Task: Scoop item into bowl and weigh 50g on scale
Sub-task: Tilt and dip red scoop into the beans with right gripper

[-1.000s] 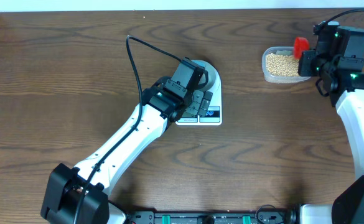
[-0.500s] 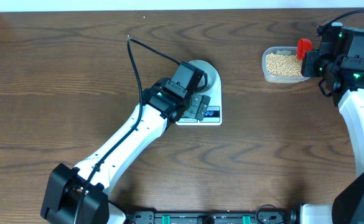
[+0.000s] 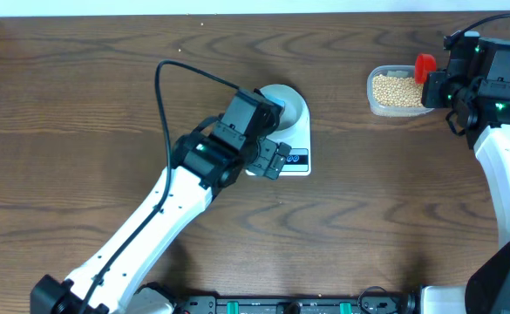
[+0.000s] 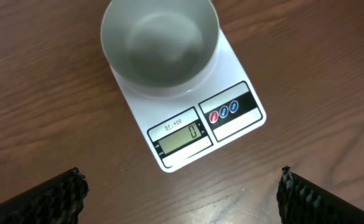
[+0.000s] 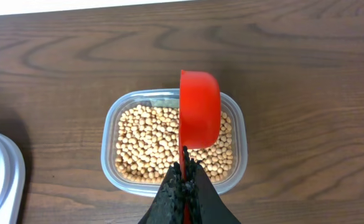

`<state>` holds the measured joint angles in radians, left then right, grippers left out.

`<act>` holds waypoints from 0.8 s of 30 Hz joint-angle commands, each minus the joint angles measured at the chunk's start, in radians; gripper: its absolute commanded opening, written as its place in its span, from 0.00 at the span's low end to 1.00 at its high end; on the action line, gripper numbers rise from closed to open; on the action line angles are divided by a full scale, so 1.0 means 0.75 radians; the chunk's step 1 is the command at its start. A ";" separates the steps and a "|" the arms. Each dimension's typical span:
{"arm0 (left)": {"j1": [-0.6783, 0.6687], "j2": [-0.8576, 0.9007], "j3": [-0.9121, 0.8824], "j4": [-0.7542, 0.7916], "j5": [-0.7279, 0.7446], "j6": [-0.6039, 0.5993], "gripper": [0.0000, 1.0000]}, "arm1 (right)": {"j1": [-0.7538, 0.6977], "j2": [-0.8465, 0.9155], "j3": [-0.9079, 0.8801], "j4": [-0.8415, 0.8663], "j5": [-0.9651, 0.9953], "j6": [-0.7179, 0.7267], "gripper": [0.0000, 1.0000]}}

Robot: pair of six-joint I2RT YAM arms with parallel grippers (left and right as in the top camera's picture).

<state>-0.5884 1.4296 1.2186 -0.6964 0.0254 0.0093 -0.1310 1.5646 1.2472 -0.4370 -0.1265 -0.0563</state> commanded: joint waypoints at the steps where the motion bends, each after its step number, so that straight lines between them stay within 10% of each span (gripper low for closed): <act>1: 0.039 -0.032 -0.060 0.001 0.098 0.030 1.00 | -0.009 0.014 0.015 -0.002 -0.020 -0.017 0.01; 24: 0.171 -0.013 -0.098 0.006 0.221 0.102 0.99 | -0.011 0.033 0.015 -0.022 -0.050 -0.017 0.01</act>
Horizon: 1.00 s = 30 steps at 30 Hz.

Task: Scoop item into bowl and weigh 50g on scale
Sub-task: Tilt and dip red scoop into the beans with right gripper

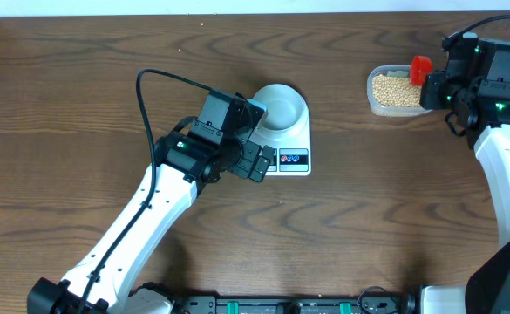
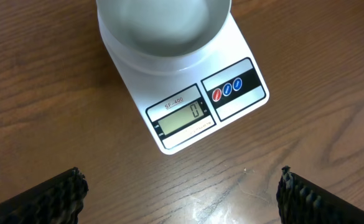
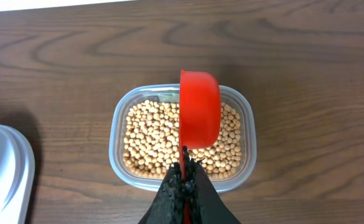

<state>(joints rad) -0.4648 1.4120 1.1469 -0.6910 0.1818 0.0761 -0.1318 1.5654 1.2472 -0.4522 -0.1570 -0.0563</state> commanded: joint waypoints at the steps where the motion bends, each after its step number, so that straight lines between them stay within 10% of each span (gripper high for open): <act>1: 0.006 0.010 -0.003 -0.002 0.012 0.013 1.00 | -0.011 0.039 0.015 -0.002 -0.009 -0.017 0.01; 30: 0.006 0.010 -0.003 -0.002 0.012 0.013 1.00 | -0.122 0.262 0.015 -0.077 -0.297 -0.065 0.01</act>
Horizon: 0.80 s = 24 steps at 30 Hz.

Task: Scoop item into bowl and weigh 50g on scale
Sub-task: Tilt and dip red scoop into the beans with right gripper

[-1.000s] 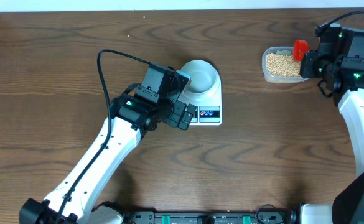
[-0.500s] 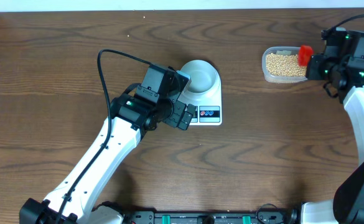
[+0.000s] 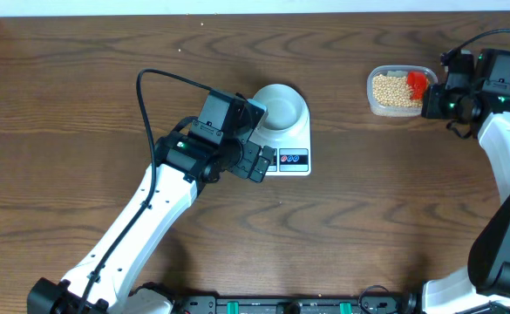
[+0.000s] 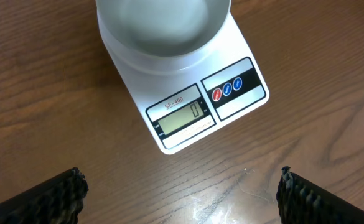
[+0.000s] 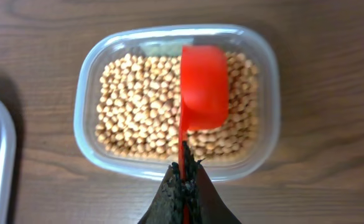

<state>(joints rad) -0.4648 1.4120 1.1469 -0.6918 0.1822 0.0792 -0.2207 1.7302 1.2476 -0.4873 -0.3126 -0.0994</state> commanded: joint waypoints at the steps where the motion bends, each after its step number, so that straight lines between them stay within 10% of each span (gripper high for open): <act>1: 0.006 0.010 -0.003 -0.001 0.012 0.009 1.00 | -0.003 0.051 0.014 -0.036 -0.131 -0.008 0.01; 24: 0.006 0.010 -0.003 -0.001 0.012 0.009 1.00 | -0.247 0.187 0.014 -0.033 -0.709 0.187 0.01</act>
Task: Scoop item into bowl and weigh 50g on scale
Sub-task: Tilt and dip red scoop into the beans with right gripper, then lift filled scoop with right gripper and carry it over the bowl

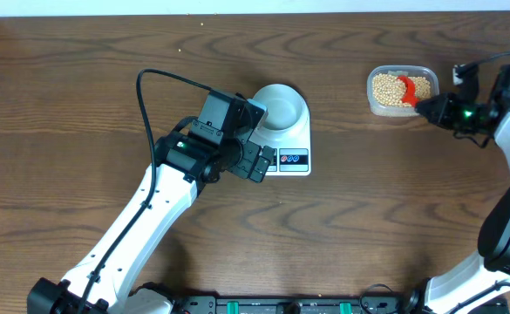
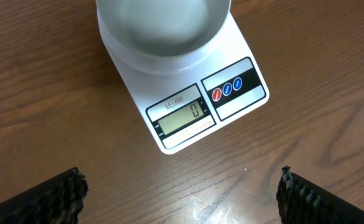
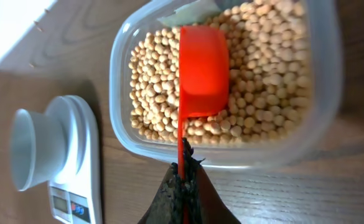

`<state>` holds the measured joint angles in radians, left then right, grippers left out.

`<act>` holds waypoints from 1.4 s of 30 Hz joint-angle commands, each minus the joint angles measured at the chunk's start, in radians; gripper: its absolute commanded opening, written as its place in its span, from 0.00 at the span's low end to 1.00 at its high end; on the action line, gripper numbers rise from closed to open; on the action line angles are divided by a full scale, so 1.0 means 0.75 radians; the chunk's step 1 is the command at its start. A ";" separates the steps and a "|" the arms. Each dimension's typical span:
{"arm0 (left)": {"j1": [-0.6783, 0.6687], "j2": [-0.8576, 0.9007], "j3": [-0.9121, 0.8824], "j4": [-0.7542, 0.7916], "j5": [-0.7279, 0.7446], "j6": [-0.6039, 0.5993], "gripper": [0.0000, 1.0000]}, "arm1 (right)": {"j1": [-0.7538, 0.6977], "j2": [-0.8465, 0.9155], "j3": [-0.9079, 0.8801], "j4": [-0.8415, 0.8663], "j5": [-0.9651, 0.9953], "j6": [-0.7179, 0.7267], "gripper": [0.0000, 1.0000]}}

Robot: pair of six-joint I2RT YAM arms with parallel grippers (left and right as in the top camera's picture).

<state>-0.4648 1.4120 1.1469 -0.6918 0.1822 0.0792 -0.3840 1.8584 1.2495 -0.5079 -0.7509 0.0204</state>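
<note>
A white scale (image 2: 188,102) sits mid-table with an empty white bowl (image 2: 163,25) on it; its display reads 0. My left gripper (image 2: 180,193) hangs open just in front of the scale, nothing between its fingers. At the back right stands a clear tub of yellow beans (image 3: 231,81) (image 1: 400,89). My right gripper (image 3: 183,171) is shut on the handle of a red scoop (image 3: 201,68), whose cup lies tilted down on the beans inside the tub.
The scale's buttons (image 2: 226,90) face my left gripper. A black cable (image 1: 163,83) loops over the table left of the scale. The table's back edge runs close behind the tub.
My right wrist has rolled and pulled back to the right, tipping the scoop lower into the beans; the scale now shows in its view. The left arm has not moved.
At first my left gripper hovered over the scale and my right held the scoop above the tub. The left then drew back slightly and stayed. The scoop came down to the beans and now lies tilted among them.
</note>
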 commanded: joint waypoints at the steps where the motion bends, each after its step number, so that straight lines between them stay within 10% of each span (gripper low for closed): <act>1: 0.006 0.010 -0.003 -0.001 0.012 0.009 1.00 | -0.048 0.016 0.012 -0.006 -0.136 0.036 0.01; 42: 0.006 0.010 -0.003 -0.001 0.012 0.009 0.99 | -0.291 0.016 0.012 0.069 -0.816 0.209 0.01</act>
<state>-0.4648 1.4120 1.1469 -0.6914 0.1822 0.0792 -0.5999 1.8584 1.2495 -0.4629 -1.2255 0.1234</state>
